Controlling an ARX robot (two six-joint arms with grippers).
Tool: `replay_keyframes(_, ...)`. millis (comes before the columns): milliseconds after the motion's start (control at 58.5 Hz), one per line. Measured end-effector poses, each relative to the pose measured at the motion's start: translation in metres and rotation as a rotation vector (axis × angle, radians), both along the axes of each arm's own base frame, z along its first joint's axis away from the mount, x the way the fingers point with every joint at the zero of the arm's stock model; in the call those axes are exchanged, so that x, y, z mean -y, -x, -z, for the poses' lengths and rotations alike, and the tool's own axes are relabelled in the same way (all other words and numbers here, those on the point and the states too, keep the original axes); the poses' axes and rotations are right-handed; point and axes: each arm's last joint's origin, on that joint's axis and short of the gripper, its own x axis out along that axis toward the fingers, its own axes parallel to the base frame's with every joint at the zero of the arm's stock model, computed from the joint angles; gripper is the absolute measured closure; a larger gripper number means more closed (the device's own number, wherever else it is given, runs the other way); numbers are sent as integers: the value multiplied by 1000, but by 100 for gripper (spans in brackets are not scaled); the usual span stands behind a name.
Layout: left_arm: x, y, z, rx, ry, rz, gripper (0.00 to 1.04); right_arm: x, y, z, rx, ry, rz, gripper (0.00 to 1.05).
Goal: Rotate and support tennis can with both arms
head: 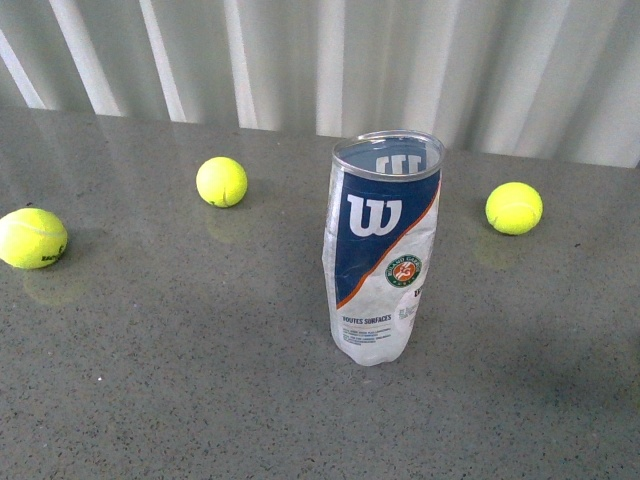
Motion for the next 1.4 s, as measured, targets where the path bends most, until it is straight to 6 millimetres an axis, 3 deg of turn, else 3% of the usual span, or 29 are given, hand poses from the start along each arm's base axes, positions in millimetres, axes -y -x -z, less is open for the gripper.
replay_keyframes(68, -12, 7, 21, -1, 72, -190, 14, 0, 0, 0, 0, 0, 0, 7)
replay_keyframes(137, -20, 25, 52, 65, 140, -421, 31, 0, 0, 0, 0, 0, 0, 7)
replay_keyframes(256, -13, 48, 86, 72, 180, -458, 52, 0, 0, 0, 0, 0, 0, 7)
replay_keyframes(547, 4, 73, 131, 47, 197, -455, 102, 0, 0, 0, 0, 0, 0, 7)
replay_keyframes(906, 21, 99, 162, 51, 203, -445, 101, 0, 0, 0, 0, 0, 0, 7)
replay_keyframes(1401, 21, 116, 179, 52, 204, -446, 101, 0, 0, 0, 0, 0, 0, 7)
